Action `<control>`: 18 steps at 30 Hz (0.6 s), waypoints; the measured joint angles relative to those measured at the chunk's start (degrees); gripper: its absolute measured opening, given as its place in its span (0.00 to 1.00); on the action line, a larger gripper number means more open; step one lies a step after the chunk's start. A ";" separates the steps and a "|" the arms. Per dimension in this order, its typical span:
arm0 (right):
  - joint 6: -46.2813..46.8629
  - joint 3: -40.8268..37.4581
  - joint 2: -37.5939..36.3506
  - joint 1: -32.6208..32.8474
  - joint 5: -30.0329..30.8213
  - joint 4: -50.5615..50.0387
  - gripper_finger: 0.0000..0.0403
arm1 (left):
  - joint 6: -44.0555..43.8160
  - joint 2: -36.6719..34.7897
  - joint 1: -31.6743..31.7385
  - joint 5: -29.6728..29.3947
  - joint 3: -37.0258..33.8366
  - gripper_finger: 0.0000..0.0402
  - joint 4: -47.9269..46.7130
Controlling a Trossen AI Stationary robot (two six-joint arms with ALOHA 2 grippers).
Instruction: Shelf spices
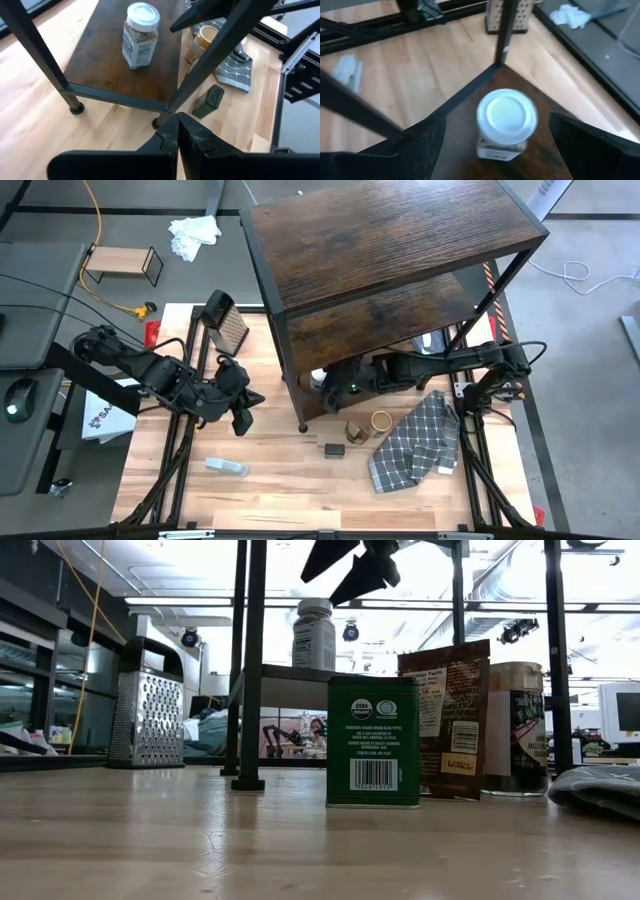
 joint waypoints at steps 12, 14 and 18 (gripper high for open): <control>1.65 -2.95 0.43 -1.03 -0.31 1.51 0.87 | 0.02 0.00 0.00 -1.31 0.00 0.00 -0.43; 1.80 -3.83 1.22 -1.04 -1.04 2.26 0.87 | 0.04 0.00 0.00 -1.05 0.00 0.00 -0.51; 1.58 -5.04 2.43 -0.97 -1.60 5.95 0.87 | 0.04 0.00 0.00 -1.08 0.00 0.00 -0.68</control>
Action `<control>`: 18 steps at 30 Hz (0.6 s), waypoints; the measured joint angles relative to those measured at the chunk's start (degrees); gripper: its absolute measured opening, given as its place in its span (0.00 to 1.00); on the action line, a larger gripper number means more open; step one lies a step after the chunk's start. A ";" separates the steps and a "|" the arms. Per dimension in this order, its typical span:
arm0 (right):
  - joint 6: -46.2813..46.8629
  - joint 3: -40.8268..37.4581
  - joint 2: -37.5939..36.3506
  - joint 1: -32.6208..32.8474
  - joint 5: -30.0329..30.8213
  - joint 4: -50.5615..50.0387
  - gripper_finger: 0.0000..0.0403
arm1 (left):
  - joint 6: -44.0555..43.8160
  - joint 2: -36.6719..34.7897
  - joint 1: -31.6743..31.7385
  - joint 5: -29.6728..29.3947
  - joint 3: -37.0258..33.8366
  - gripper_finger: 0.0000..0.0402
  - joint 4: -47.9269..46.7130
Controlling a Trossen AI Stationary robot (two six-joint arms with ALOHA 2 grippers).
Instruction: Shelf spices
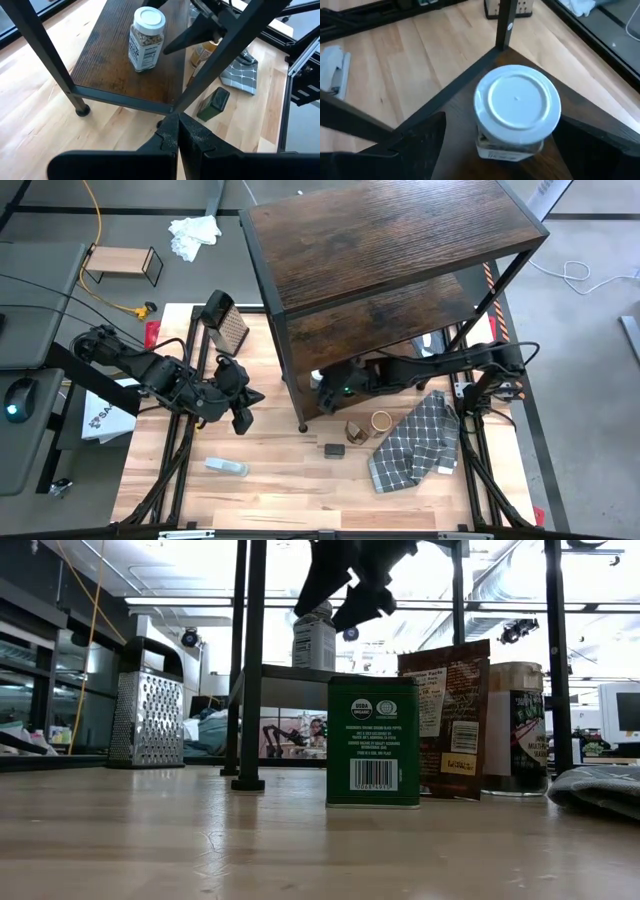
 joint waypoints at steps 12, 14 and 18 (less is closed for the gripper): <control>0.94 -0.07 1.51 -0.24 0.90 1.98 0.50 | -0.04 0.00 0.02 0.18 0.00 0.00 -0.01; 0.96 -0.07 0.88 0.18 0.87 1.37 0.45 | -0.02 0.00 0.02 0.32 0.02 0.00 0.01; 1.59 1.88 -1.56 1.32 0.82 -1.27 0.45 | 0.86 0.00 0.02 0.36 0.01 0.00 0.01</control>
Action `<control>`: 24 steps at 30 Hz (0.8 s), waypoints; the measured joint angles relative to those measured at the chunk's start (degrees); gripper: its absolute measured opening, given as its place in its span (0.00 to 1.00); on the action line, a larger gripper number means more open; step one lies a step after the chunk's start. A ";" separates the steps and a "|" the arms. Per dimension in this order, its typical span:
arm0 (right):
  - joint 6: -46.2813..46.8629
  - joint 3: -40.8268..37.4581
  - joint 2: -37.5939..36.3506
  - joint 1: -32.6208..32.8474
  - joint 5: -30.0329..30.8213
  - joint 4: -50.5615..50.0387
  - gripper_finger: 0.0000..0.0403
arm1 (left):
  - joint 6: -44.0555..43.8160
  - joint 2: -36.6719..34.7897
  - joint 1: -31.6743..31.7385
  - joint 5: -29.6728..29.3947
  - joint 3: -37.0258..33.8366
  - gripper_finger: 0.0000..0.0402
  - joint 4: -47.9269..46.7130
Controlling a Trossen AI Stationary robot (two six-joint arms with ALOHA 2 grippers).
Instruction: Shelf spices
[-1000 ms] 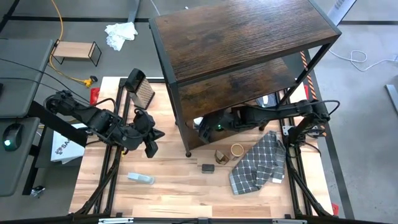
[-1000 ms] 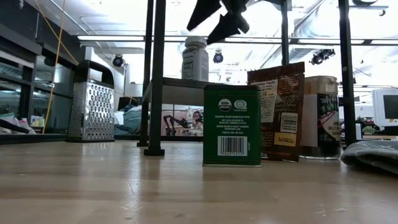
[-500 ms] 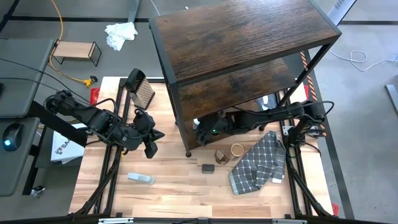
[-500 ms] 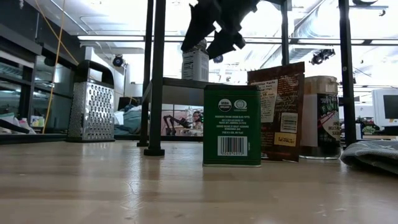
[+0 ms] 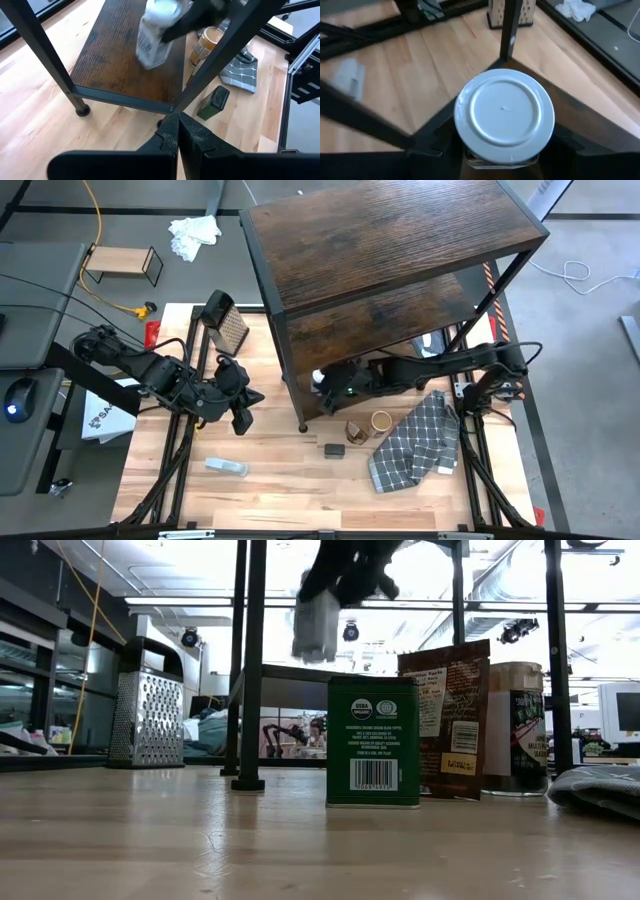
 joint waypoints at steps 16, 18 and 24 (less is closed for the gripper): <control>22.44 5.43 -10.33 17.52 11.63 -22.92 0.45 | 2.04 0.00 0.04 1.04 0.01 0.00 0.43; 26.91 5.43 -9.28 20.23 12.58 -23.71 0.45 | 1.65 0.00 0.04 3.28 0.01 0.00 0.53; 36.65 5.24 -5.83 25.22 16.70 -27.37 0.45 | 1.64 0.00 -1.27 6.45 0.01 0.00 0.35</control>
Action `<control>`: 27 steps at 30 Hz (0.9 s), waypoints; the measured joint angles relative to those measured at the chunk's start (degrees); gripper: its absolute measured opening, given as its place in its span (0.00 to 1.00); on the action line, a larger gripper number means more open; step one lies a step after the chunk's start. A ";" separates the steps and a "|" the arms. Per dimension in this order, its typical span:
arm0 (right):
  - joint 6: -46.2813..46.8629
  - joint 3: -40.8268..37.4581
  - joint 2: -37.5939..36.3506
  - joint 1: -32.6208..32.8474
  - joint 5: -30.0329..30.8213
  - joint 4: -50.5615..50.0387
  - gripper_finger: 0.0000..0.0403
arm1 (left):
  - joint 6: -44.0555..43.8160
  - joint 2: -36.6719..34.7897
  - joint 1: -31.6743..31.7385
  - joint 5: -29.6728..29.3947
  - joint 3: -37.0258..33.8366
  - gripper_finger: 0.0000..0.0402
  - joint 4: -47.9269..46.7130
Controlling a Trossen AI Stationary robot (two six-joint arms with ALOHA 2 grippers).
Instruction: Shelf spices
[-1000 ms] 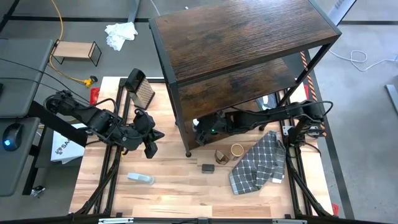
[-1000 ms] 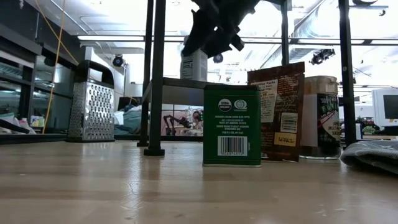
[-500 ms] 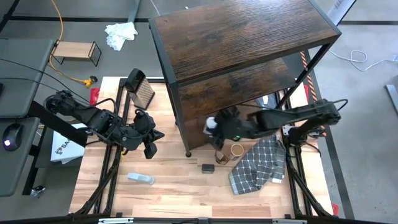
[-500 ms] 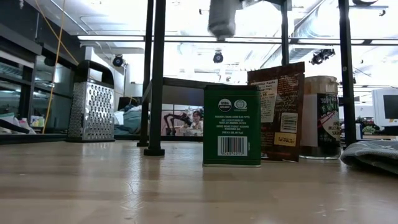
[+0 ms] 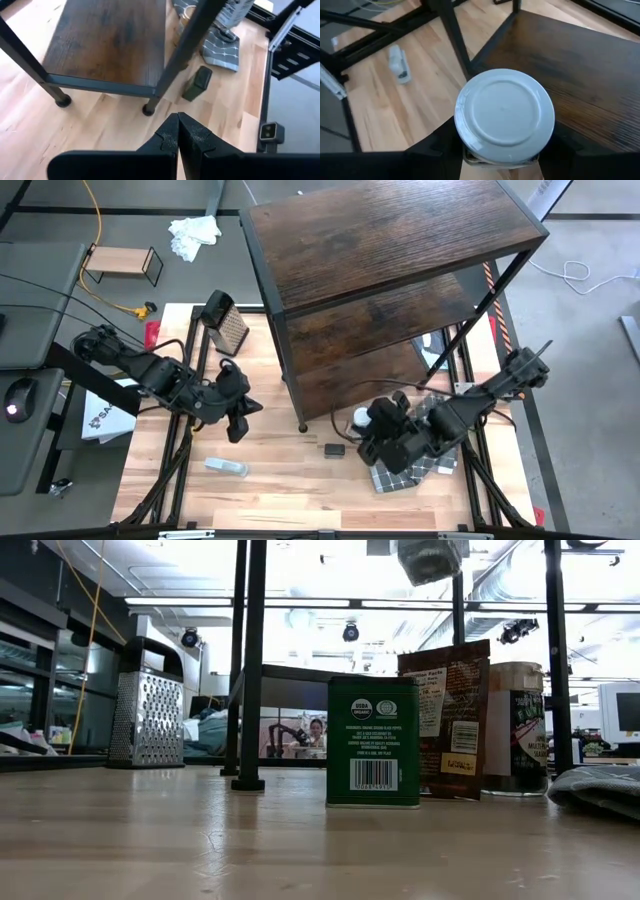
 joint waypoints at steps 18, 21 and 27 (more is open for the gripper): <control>-9.31 0.02 3.87 -4.08 -9.12 1.76 0.45 | -22.62 -0.28 -15.52 -6.90 -21.84 0.00 22.85; -8.52 0.02 4.95 -4.64 -9.20 2.49 0.45 | -23.82 -0.35 -15.74 -7.91 -23.06 0.00 23.49; -6.38 0.00 7.70 -4.58 -10.28 2.76 0.45 | -20.20 -0.37 -15.09 -8.11 -24.38 0.00 25.00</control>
